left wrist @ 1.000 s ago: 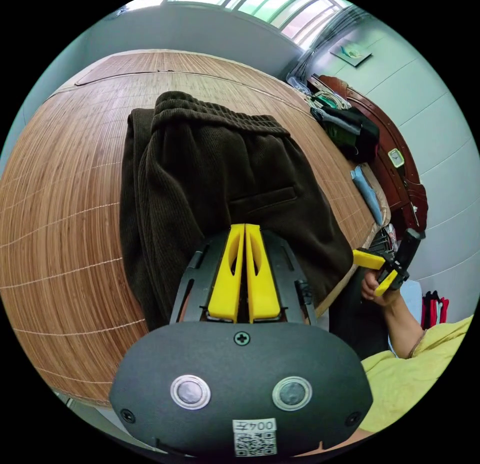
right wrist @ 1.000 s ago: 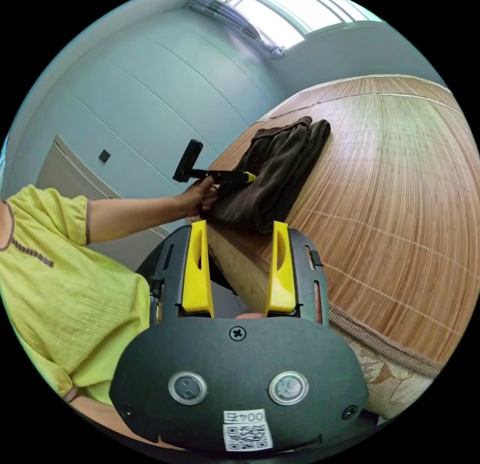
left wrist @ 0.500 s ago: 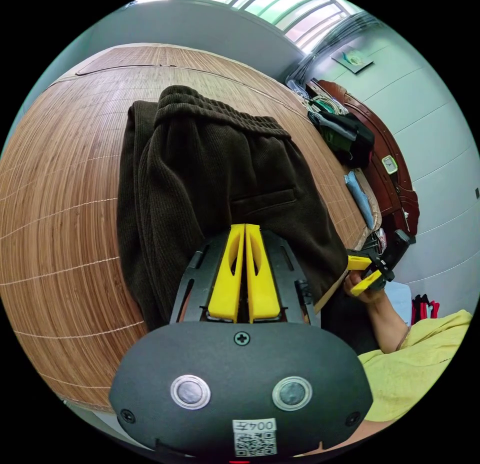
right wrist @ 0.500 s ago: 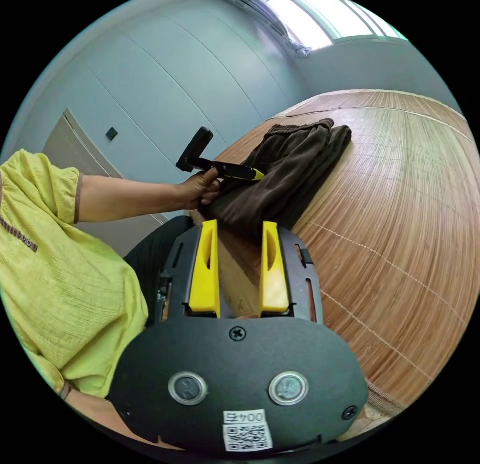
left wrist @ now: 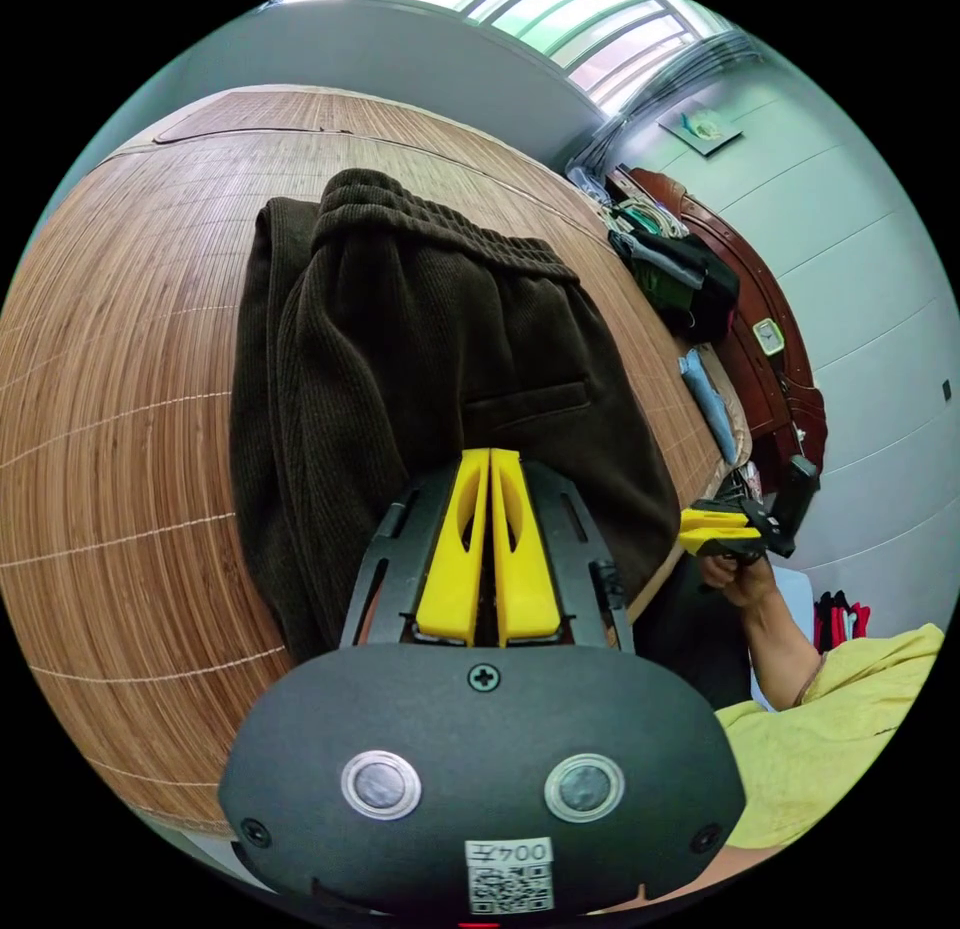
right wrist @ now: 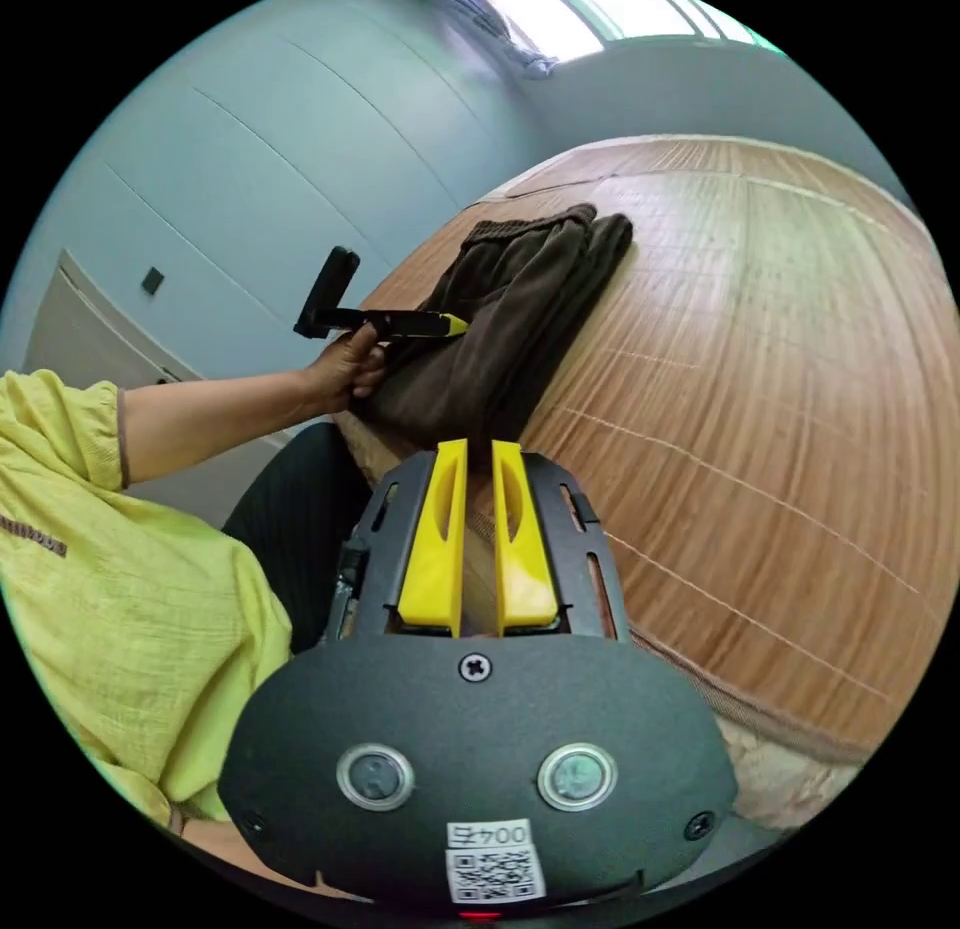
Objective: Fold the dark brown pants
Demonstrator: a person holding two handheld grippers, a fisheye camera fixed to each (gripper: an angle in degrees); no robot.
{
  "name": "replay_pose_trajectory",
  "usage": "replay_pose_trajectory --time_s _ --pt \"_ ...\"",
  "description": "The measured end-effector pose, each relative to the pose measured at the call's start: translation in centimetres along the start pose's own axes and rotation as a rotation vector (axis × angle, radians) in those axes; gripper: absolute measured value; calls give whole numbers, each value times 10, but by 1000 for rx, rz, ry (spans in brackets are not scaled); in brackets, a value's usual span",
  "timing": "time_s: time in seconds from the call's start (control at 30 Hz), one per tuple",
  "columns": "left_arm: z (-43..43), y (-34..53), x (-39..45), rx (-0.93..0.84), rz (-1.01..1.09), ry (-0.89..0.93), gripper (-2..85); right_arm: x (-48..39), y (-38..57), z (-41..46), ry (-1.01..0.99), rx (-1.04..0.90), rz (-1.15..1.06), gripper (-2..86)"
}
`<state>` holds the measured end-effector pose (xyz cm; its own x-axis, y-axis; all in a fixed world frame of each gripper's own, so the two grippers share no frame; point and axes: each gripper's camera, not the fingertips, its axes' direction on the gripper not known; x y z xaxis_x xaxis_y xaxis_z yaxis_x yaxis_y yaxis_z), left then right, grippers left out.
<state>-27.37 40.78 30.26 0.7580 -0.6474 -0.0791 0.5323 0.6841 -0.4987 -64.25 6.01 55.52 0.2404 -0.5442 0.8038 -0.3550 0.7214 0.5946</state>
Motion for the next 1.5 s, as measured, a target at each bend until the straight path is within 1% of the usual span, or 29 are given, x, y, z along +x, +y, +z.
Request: replay_pose_trajectory --time_s 0.07,0.17,0.3,0.4,0.43,0.47,0.5,0.57,0.7,0.8,0.9,0.97,1.03,1.1,1.17,1.23,1.37,1.5 --pt "-1 0 -4 3 -2 7 6 -24 -5 -16 134 57 -9 64" --pt "-3 1 -10 8 -4 19 6 -52 -23 -21 171 118 -67 80" --pt "-6 2 -17 18 -5 35 7 -68 -52 3 184 70 -122 99" --pt "-7 4 -22 23 -2 36 7 -60 -65 33 258 -9 -79 108" --pt "-8 4 -25 24 -4 41 7 -49 -65 47 291 -56 -47 95" --pt "-8 4 -29 24 -8 50 7 -44 -58 45 304 12 -35 89" --pt "-8 4 -30 23 -11 55 7 -40 -56 43 285 32 -19 89" --pt "-9 4 -36 23 -15 68 7 -23 -56 25 176 56 72 98" --pt "-12 5 -43 26 -15 77 9 -6 -40 -9 71 151 159 111" --pt "-15 7 -51 33 -19 111 13 16 -16 -27 -21 212 274 128" --pt "-28 7 -62 41 -17 251 26 36 4 -35 -123 247 372 162" --pt "-59 21 -66 149 -21 343 41 47 14 -37 -189 252 414 178" --pt "-84 39 -69 223 -25 382 57 55 19 -37 -219 248 440 184" --pt "-104 58 -76 252 -46 359 78 64 21 -34 -241 238 473 187" --pt "-121 84 -93 255 -113 266 110 75 23 -27 -270 211 512 190" --pt "-127 97 -107 249 -159 214 136 79 22 -22 -281 200 522 188" --pt "-115 98 -121 157 -185 175 178 85 15 -18 -302 188 533 187" --pt "-95 83 -119 77 -177 176 188 86 4 -12 -302 160 532 185"
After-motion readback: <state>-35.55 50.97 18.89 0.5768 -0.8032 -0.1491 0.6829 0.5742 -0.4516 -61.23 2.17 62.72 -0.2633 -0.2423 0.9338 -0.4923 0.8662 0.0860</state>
